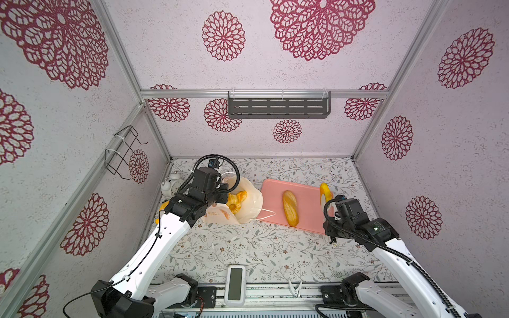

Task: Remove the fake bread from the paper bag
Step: 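Carry the yellow bread over the tray beside the baguette, then lower the yellow bread onto the tray and open the tongs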

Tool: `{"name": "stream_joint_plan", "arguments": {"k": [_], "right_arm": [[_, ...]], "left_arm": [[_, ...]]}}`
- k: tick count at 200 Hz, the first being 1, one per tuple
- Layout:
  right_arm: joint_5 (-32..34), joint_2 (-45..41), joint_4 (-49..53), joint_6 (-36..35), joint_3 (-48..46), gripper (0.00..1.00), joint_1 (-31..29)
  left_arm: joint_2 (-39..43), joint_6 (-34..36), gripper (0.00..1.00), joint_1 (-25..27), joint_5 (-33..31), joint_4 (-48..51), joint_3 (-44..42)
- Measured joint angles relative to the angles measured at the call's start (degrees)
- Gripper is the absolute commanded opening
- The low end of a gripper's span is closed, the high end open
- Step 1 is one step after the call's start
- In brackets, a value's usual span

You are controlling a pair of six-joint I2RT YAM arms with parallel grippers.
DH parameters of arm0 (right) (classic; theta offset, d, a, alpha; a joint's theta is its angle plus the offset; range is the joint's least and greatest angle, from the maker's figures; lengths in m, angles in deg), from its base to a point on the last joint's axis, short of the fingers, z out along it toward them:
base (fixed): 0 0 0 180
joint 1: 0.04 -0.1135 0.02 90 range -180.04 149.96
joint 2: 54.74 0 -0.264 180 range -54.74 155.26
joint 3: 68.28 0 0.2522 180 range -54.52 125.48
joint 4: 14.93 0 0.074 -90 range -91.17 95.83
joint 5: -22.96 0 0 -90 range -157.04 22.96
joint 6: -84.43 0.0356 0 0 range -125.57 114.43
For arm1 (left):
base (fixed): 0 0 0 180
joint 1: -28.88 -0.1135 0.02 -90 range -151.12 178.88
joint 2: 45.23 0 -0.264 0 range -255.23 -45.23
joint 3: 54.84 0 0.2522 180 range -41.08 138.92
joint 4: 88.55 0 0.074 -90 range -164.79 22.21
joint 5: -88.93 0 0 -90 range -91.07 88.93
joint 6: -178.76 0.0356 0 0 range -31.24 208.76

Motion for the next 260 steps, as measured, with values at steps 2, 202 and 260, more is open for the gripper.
{"name": "stream_joint_plan", "arguments": {"k": [2, 202, 260], "right_arm": [[-0.1, 0.1, -0.1, 0.0, -0.3, 0.09, 0.1], [-3.6, 6.0, -10.1, 0.9, -8.7, 0.42, 6.6], [-3.6, 5.8, -10.0, 0.9, -9.1, 0.48, 6.6]], "left_arm": [[0.0, 0.0, 0.00, 0.0, 0.0, 0.0, 0.0], [0.0, 0.2, 0.00, 0.0, 1.1, -2.4, -1.7], [0.0, 0.2, 0.00, 0.0, 1.2, -2.8, -2.2]]}}
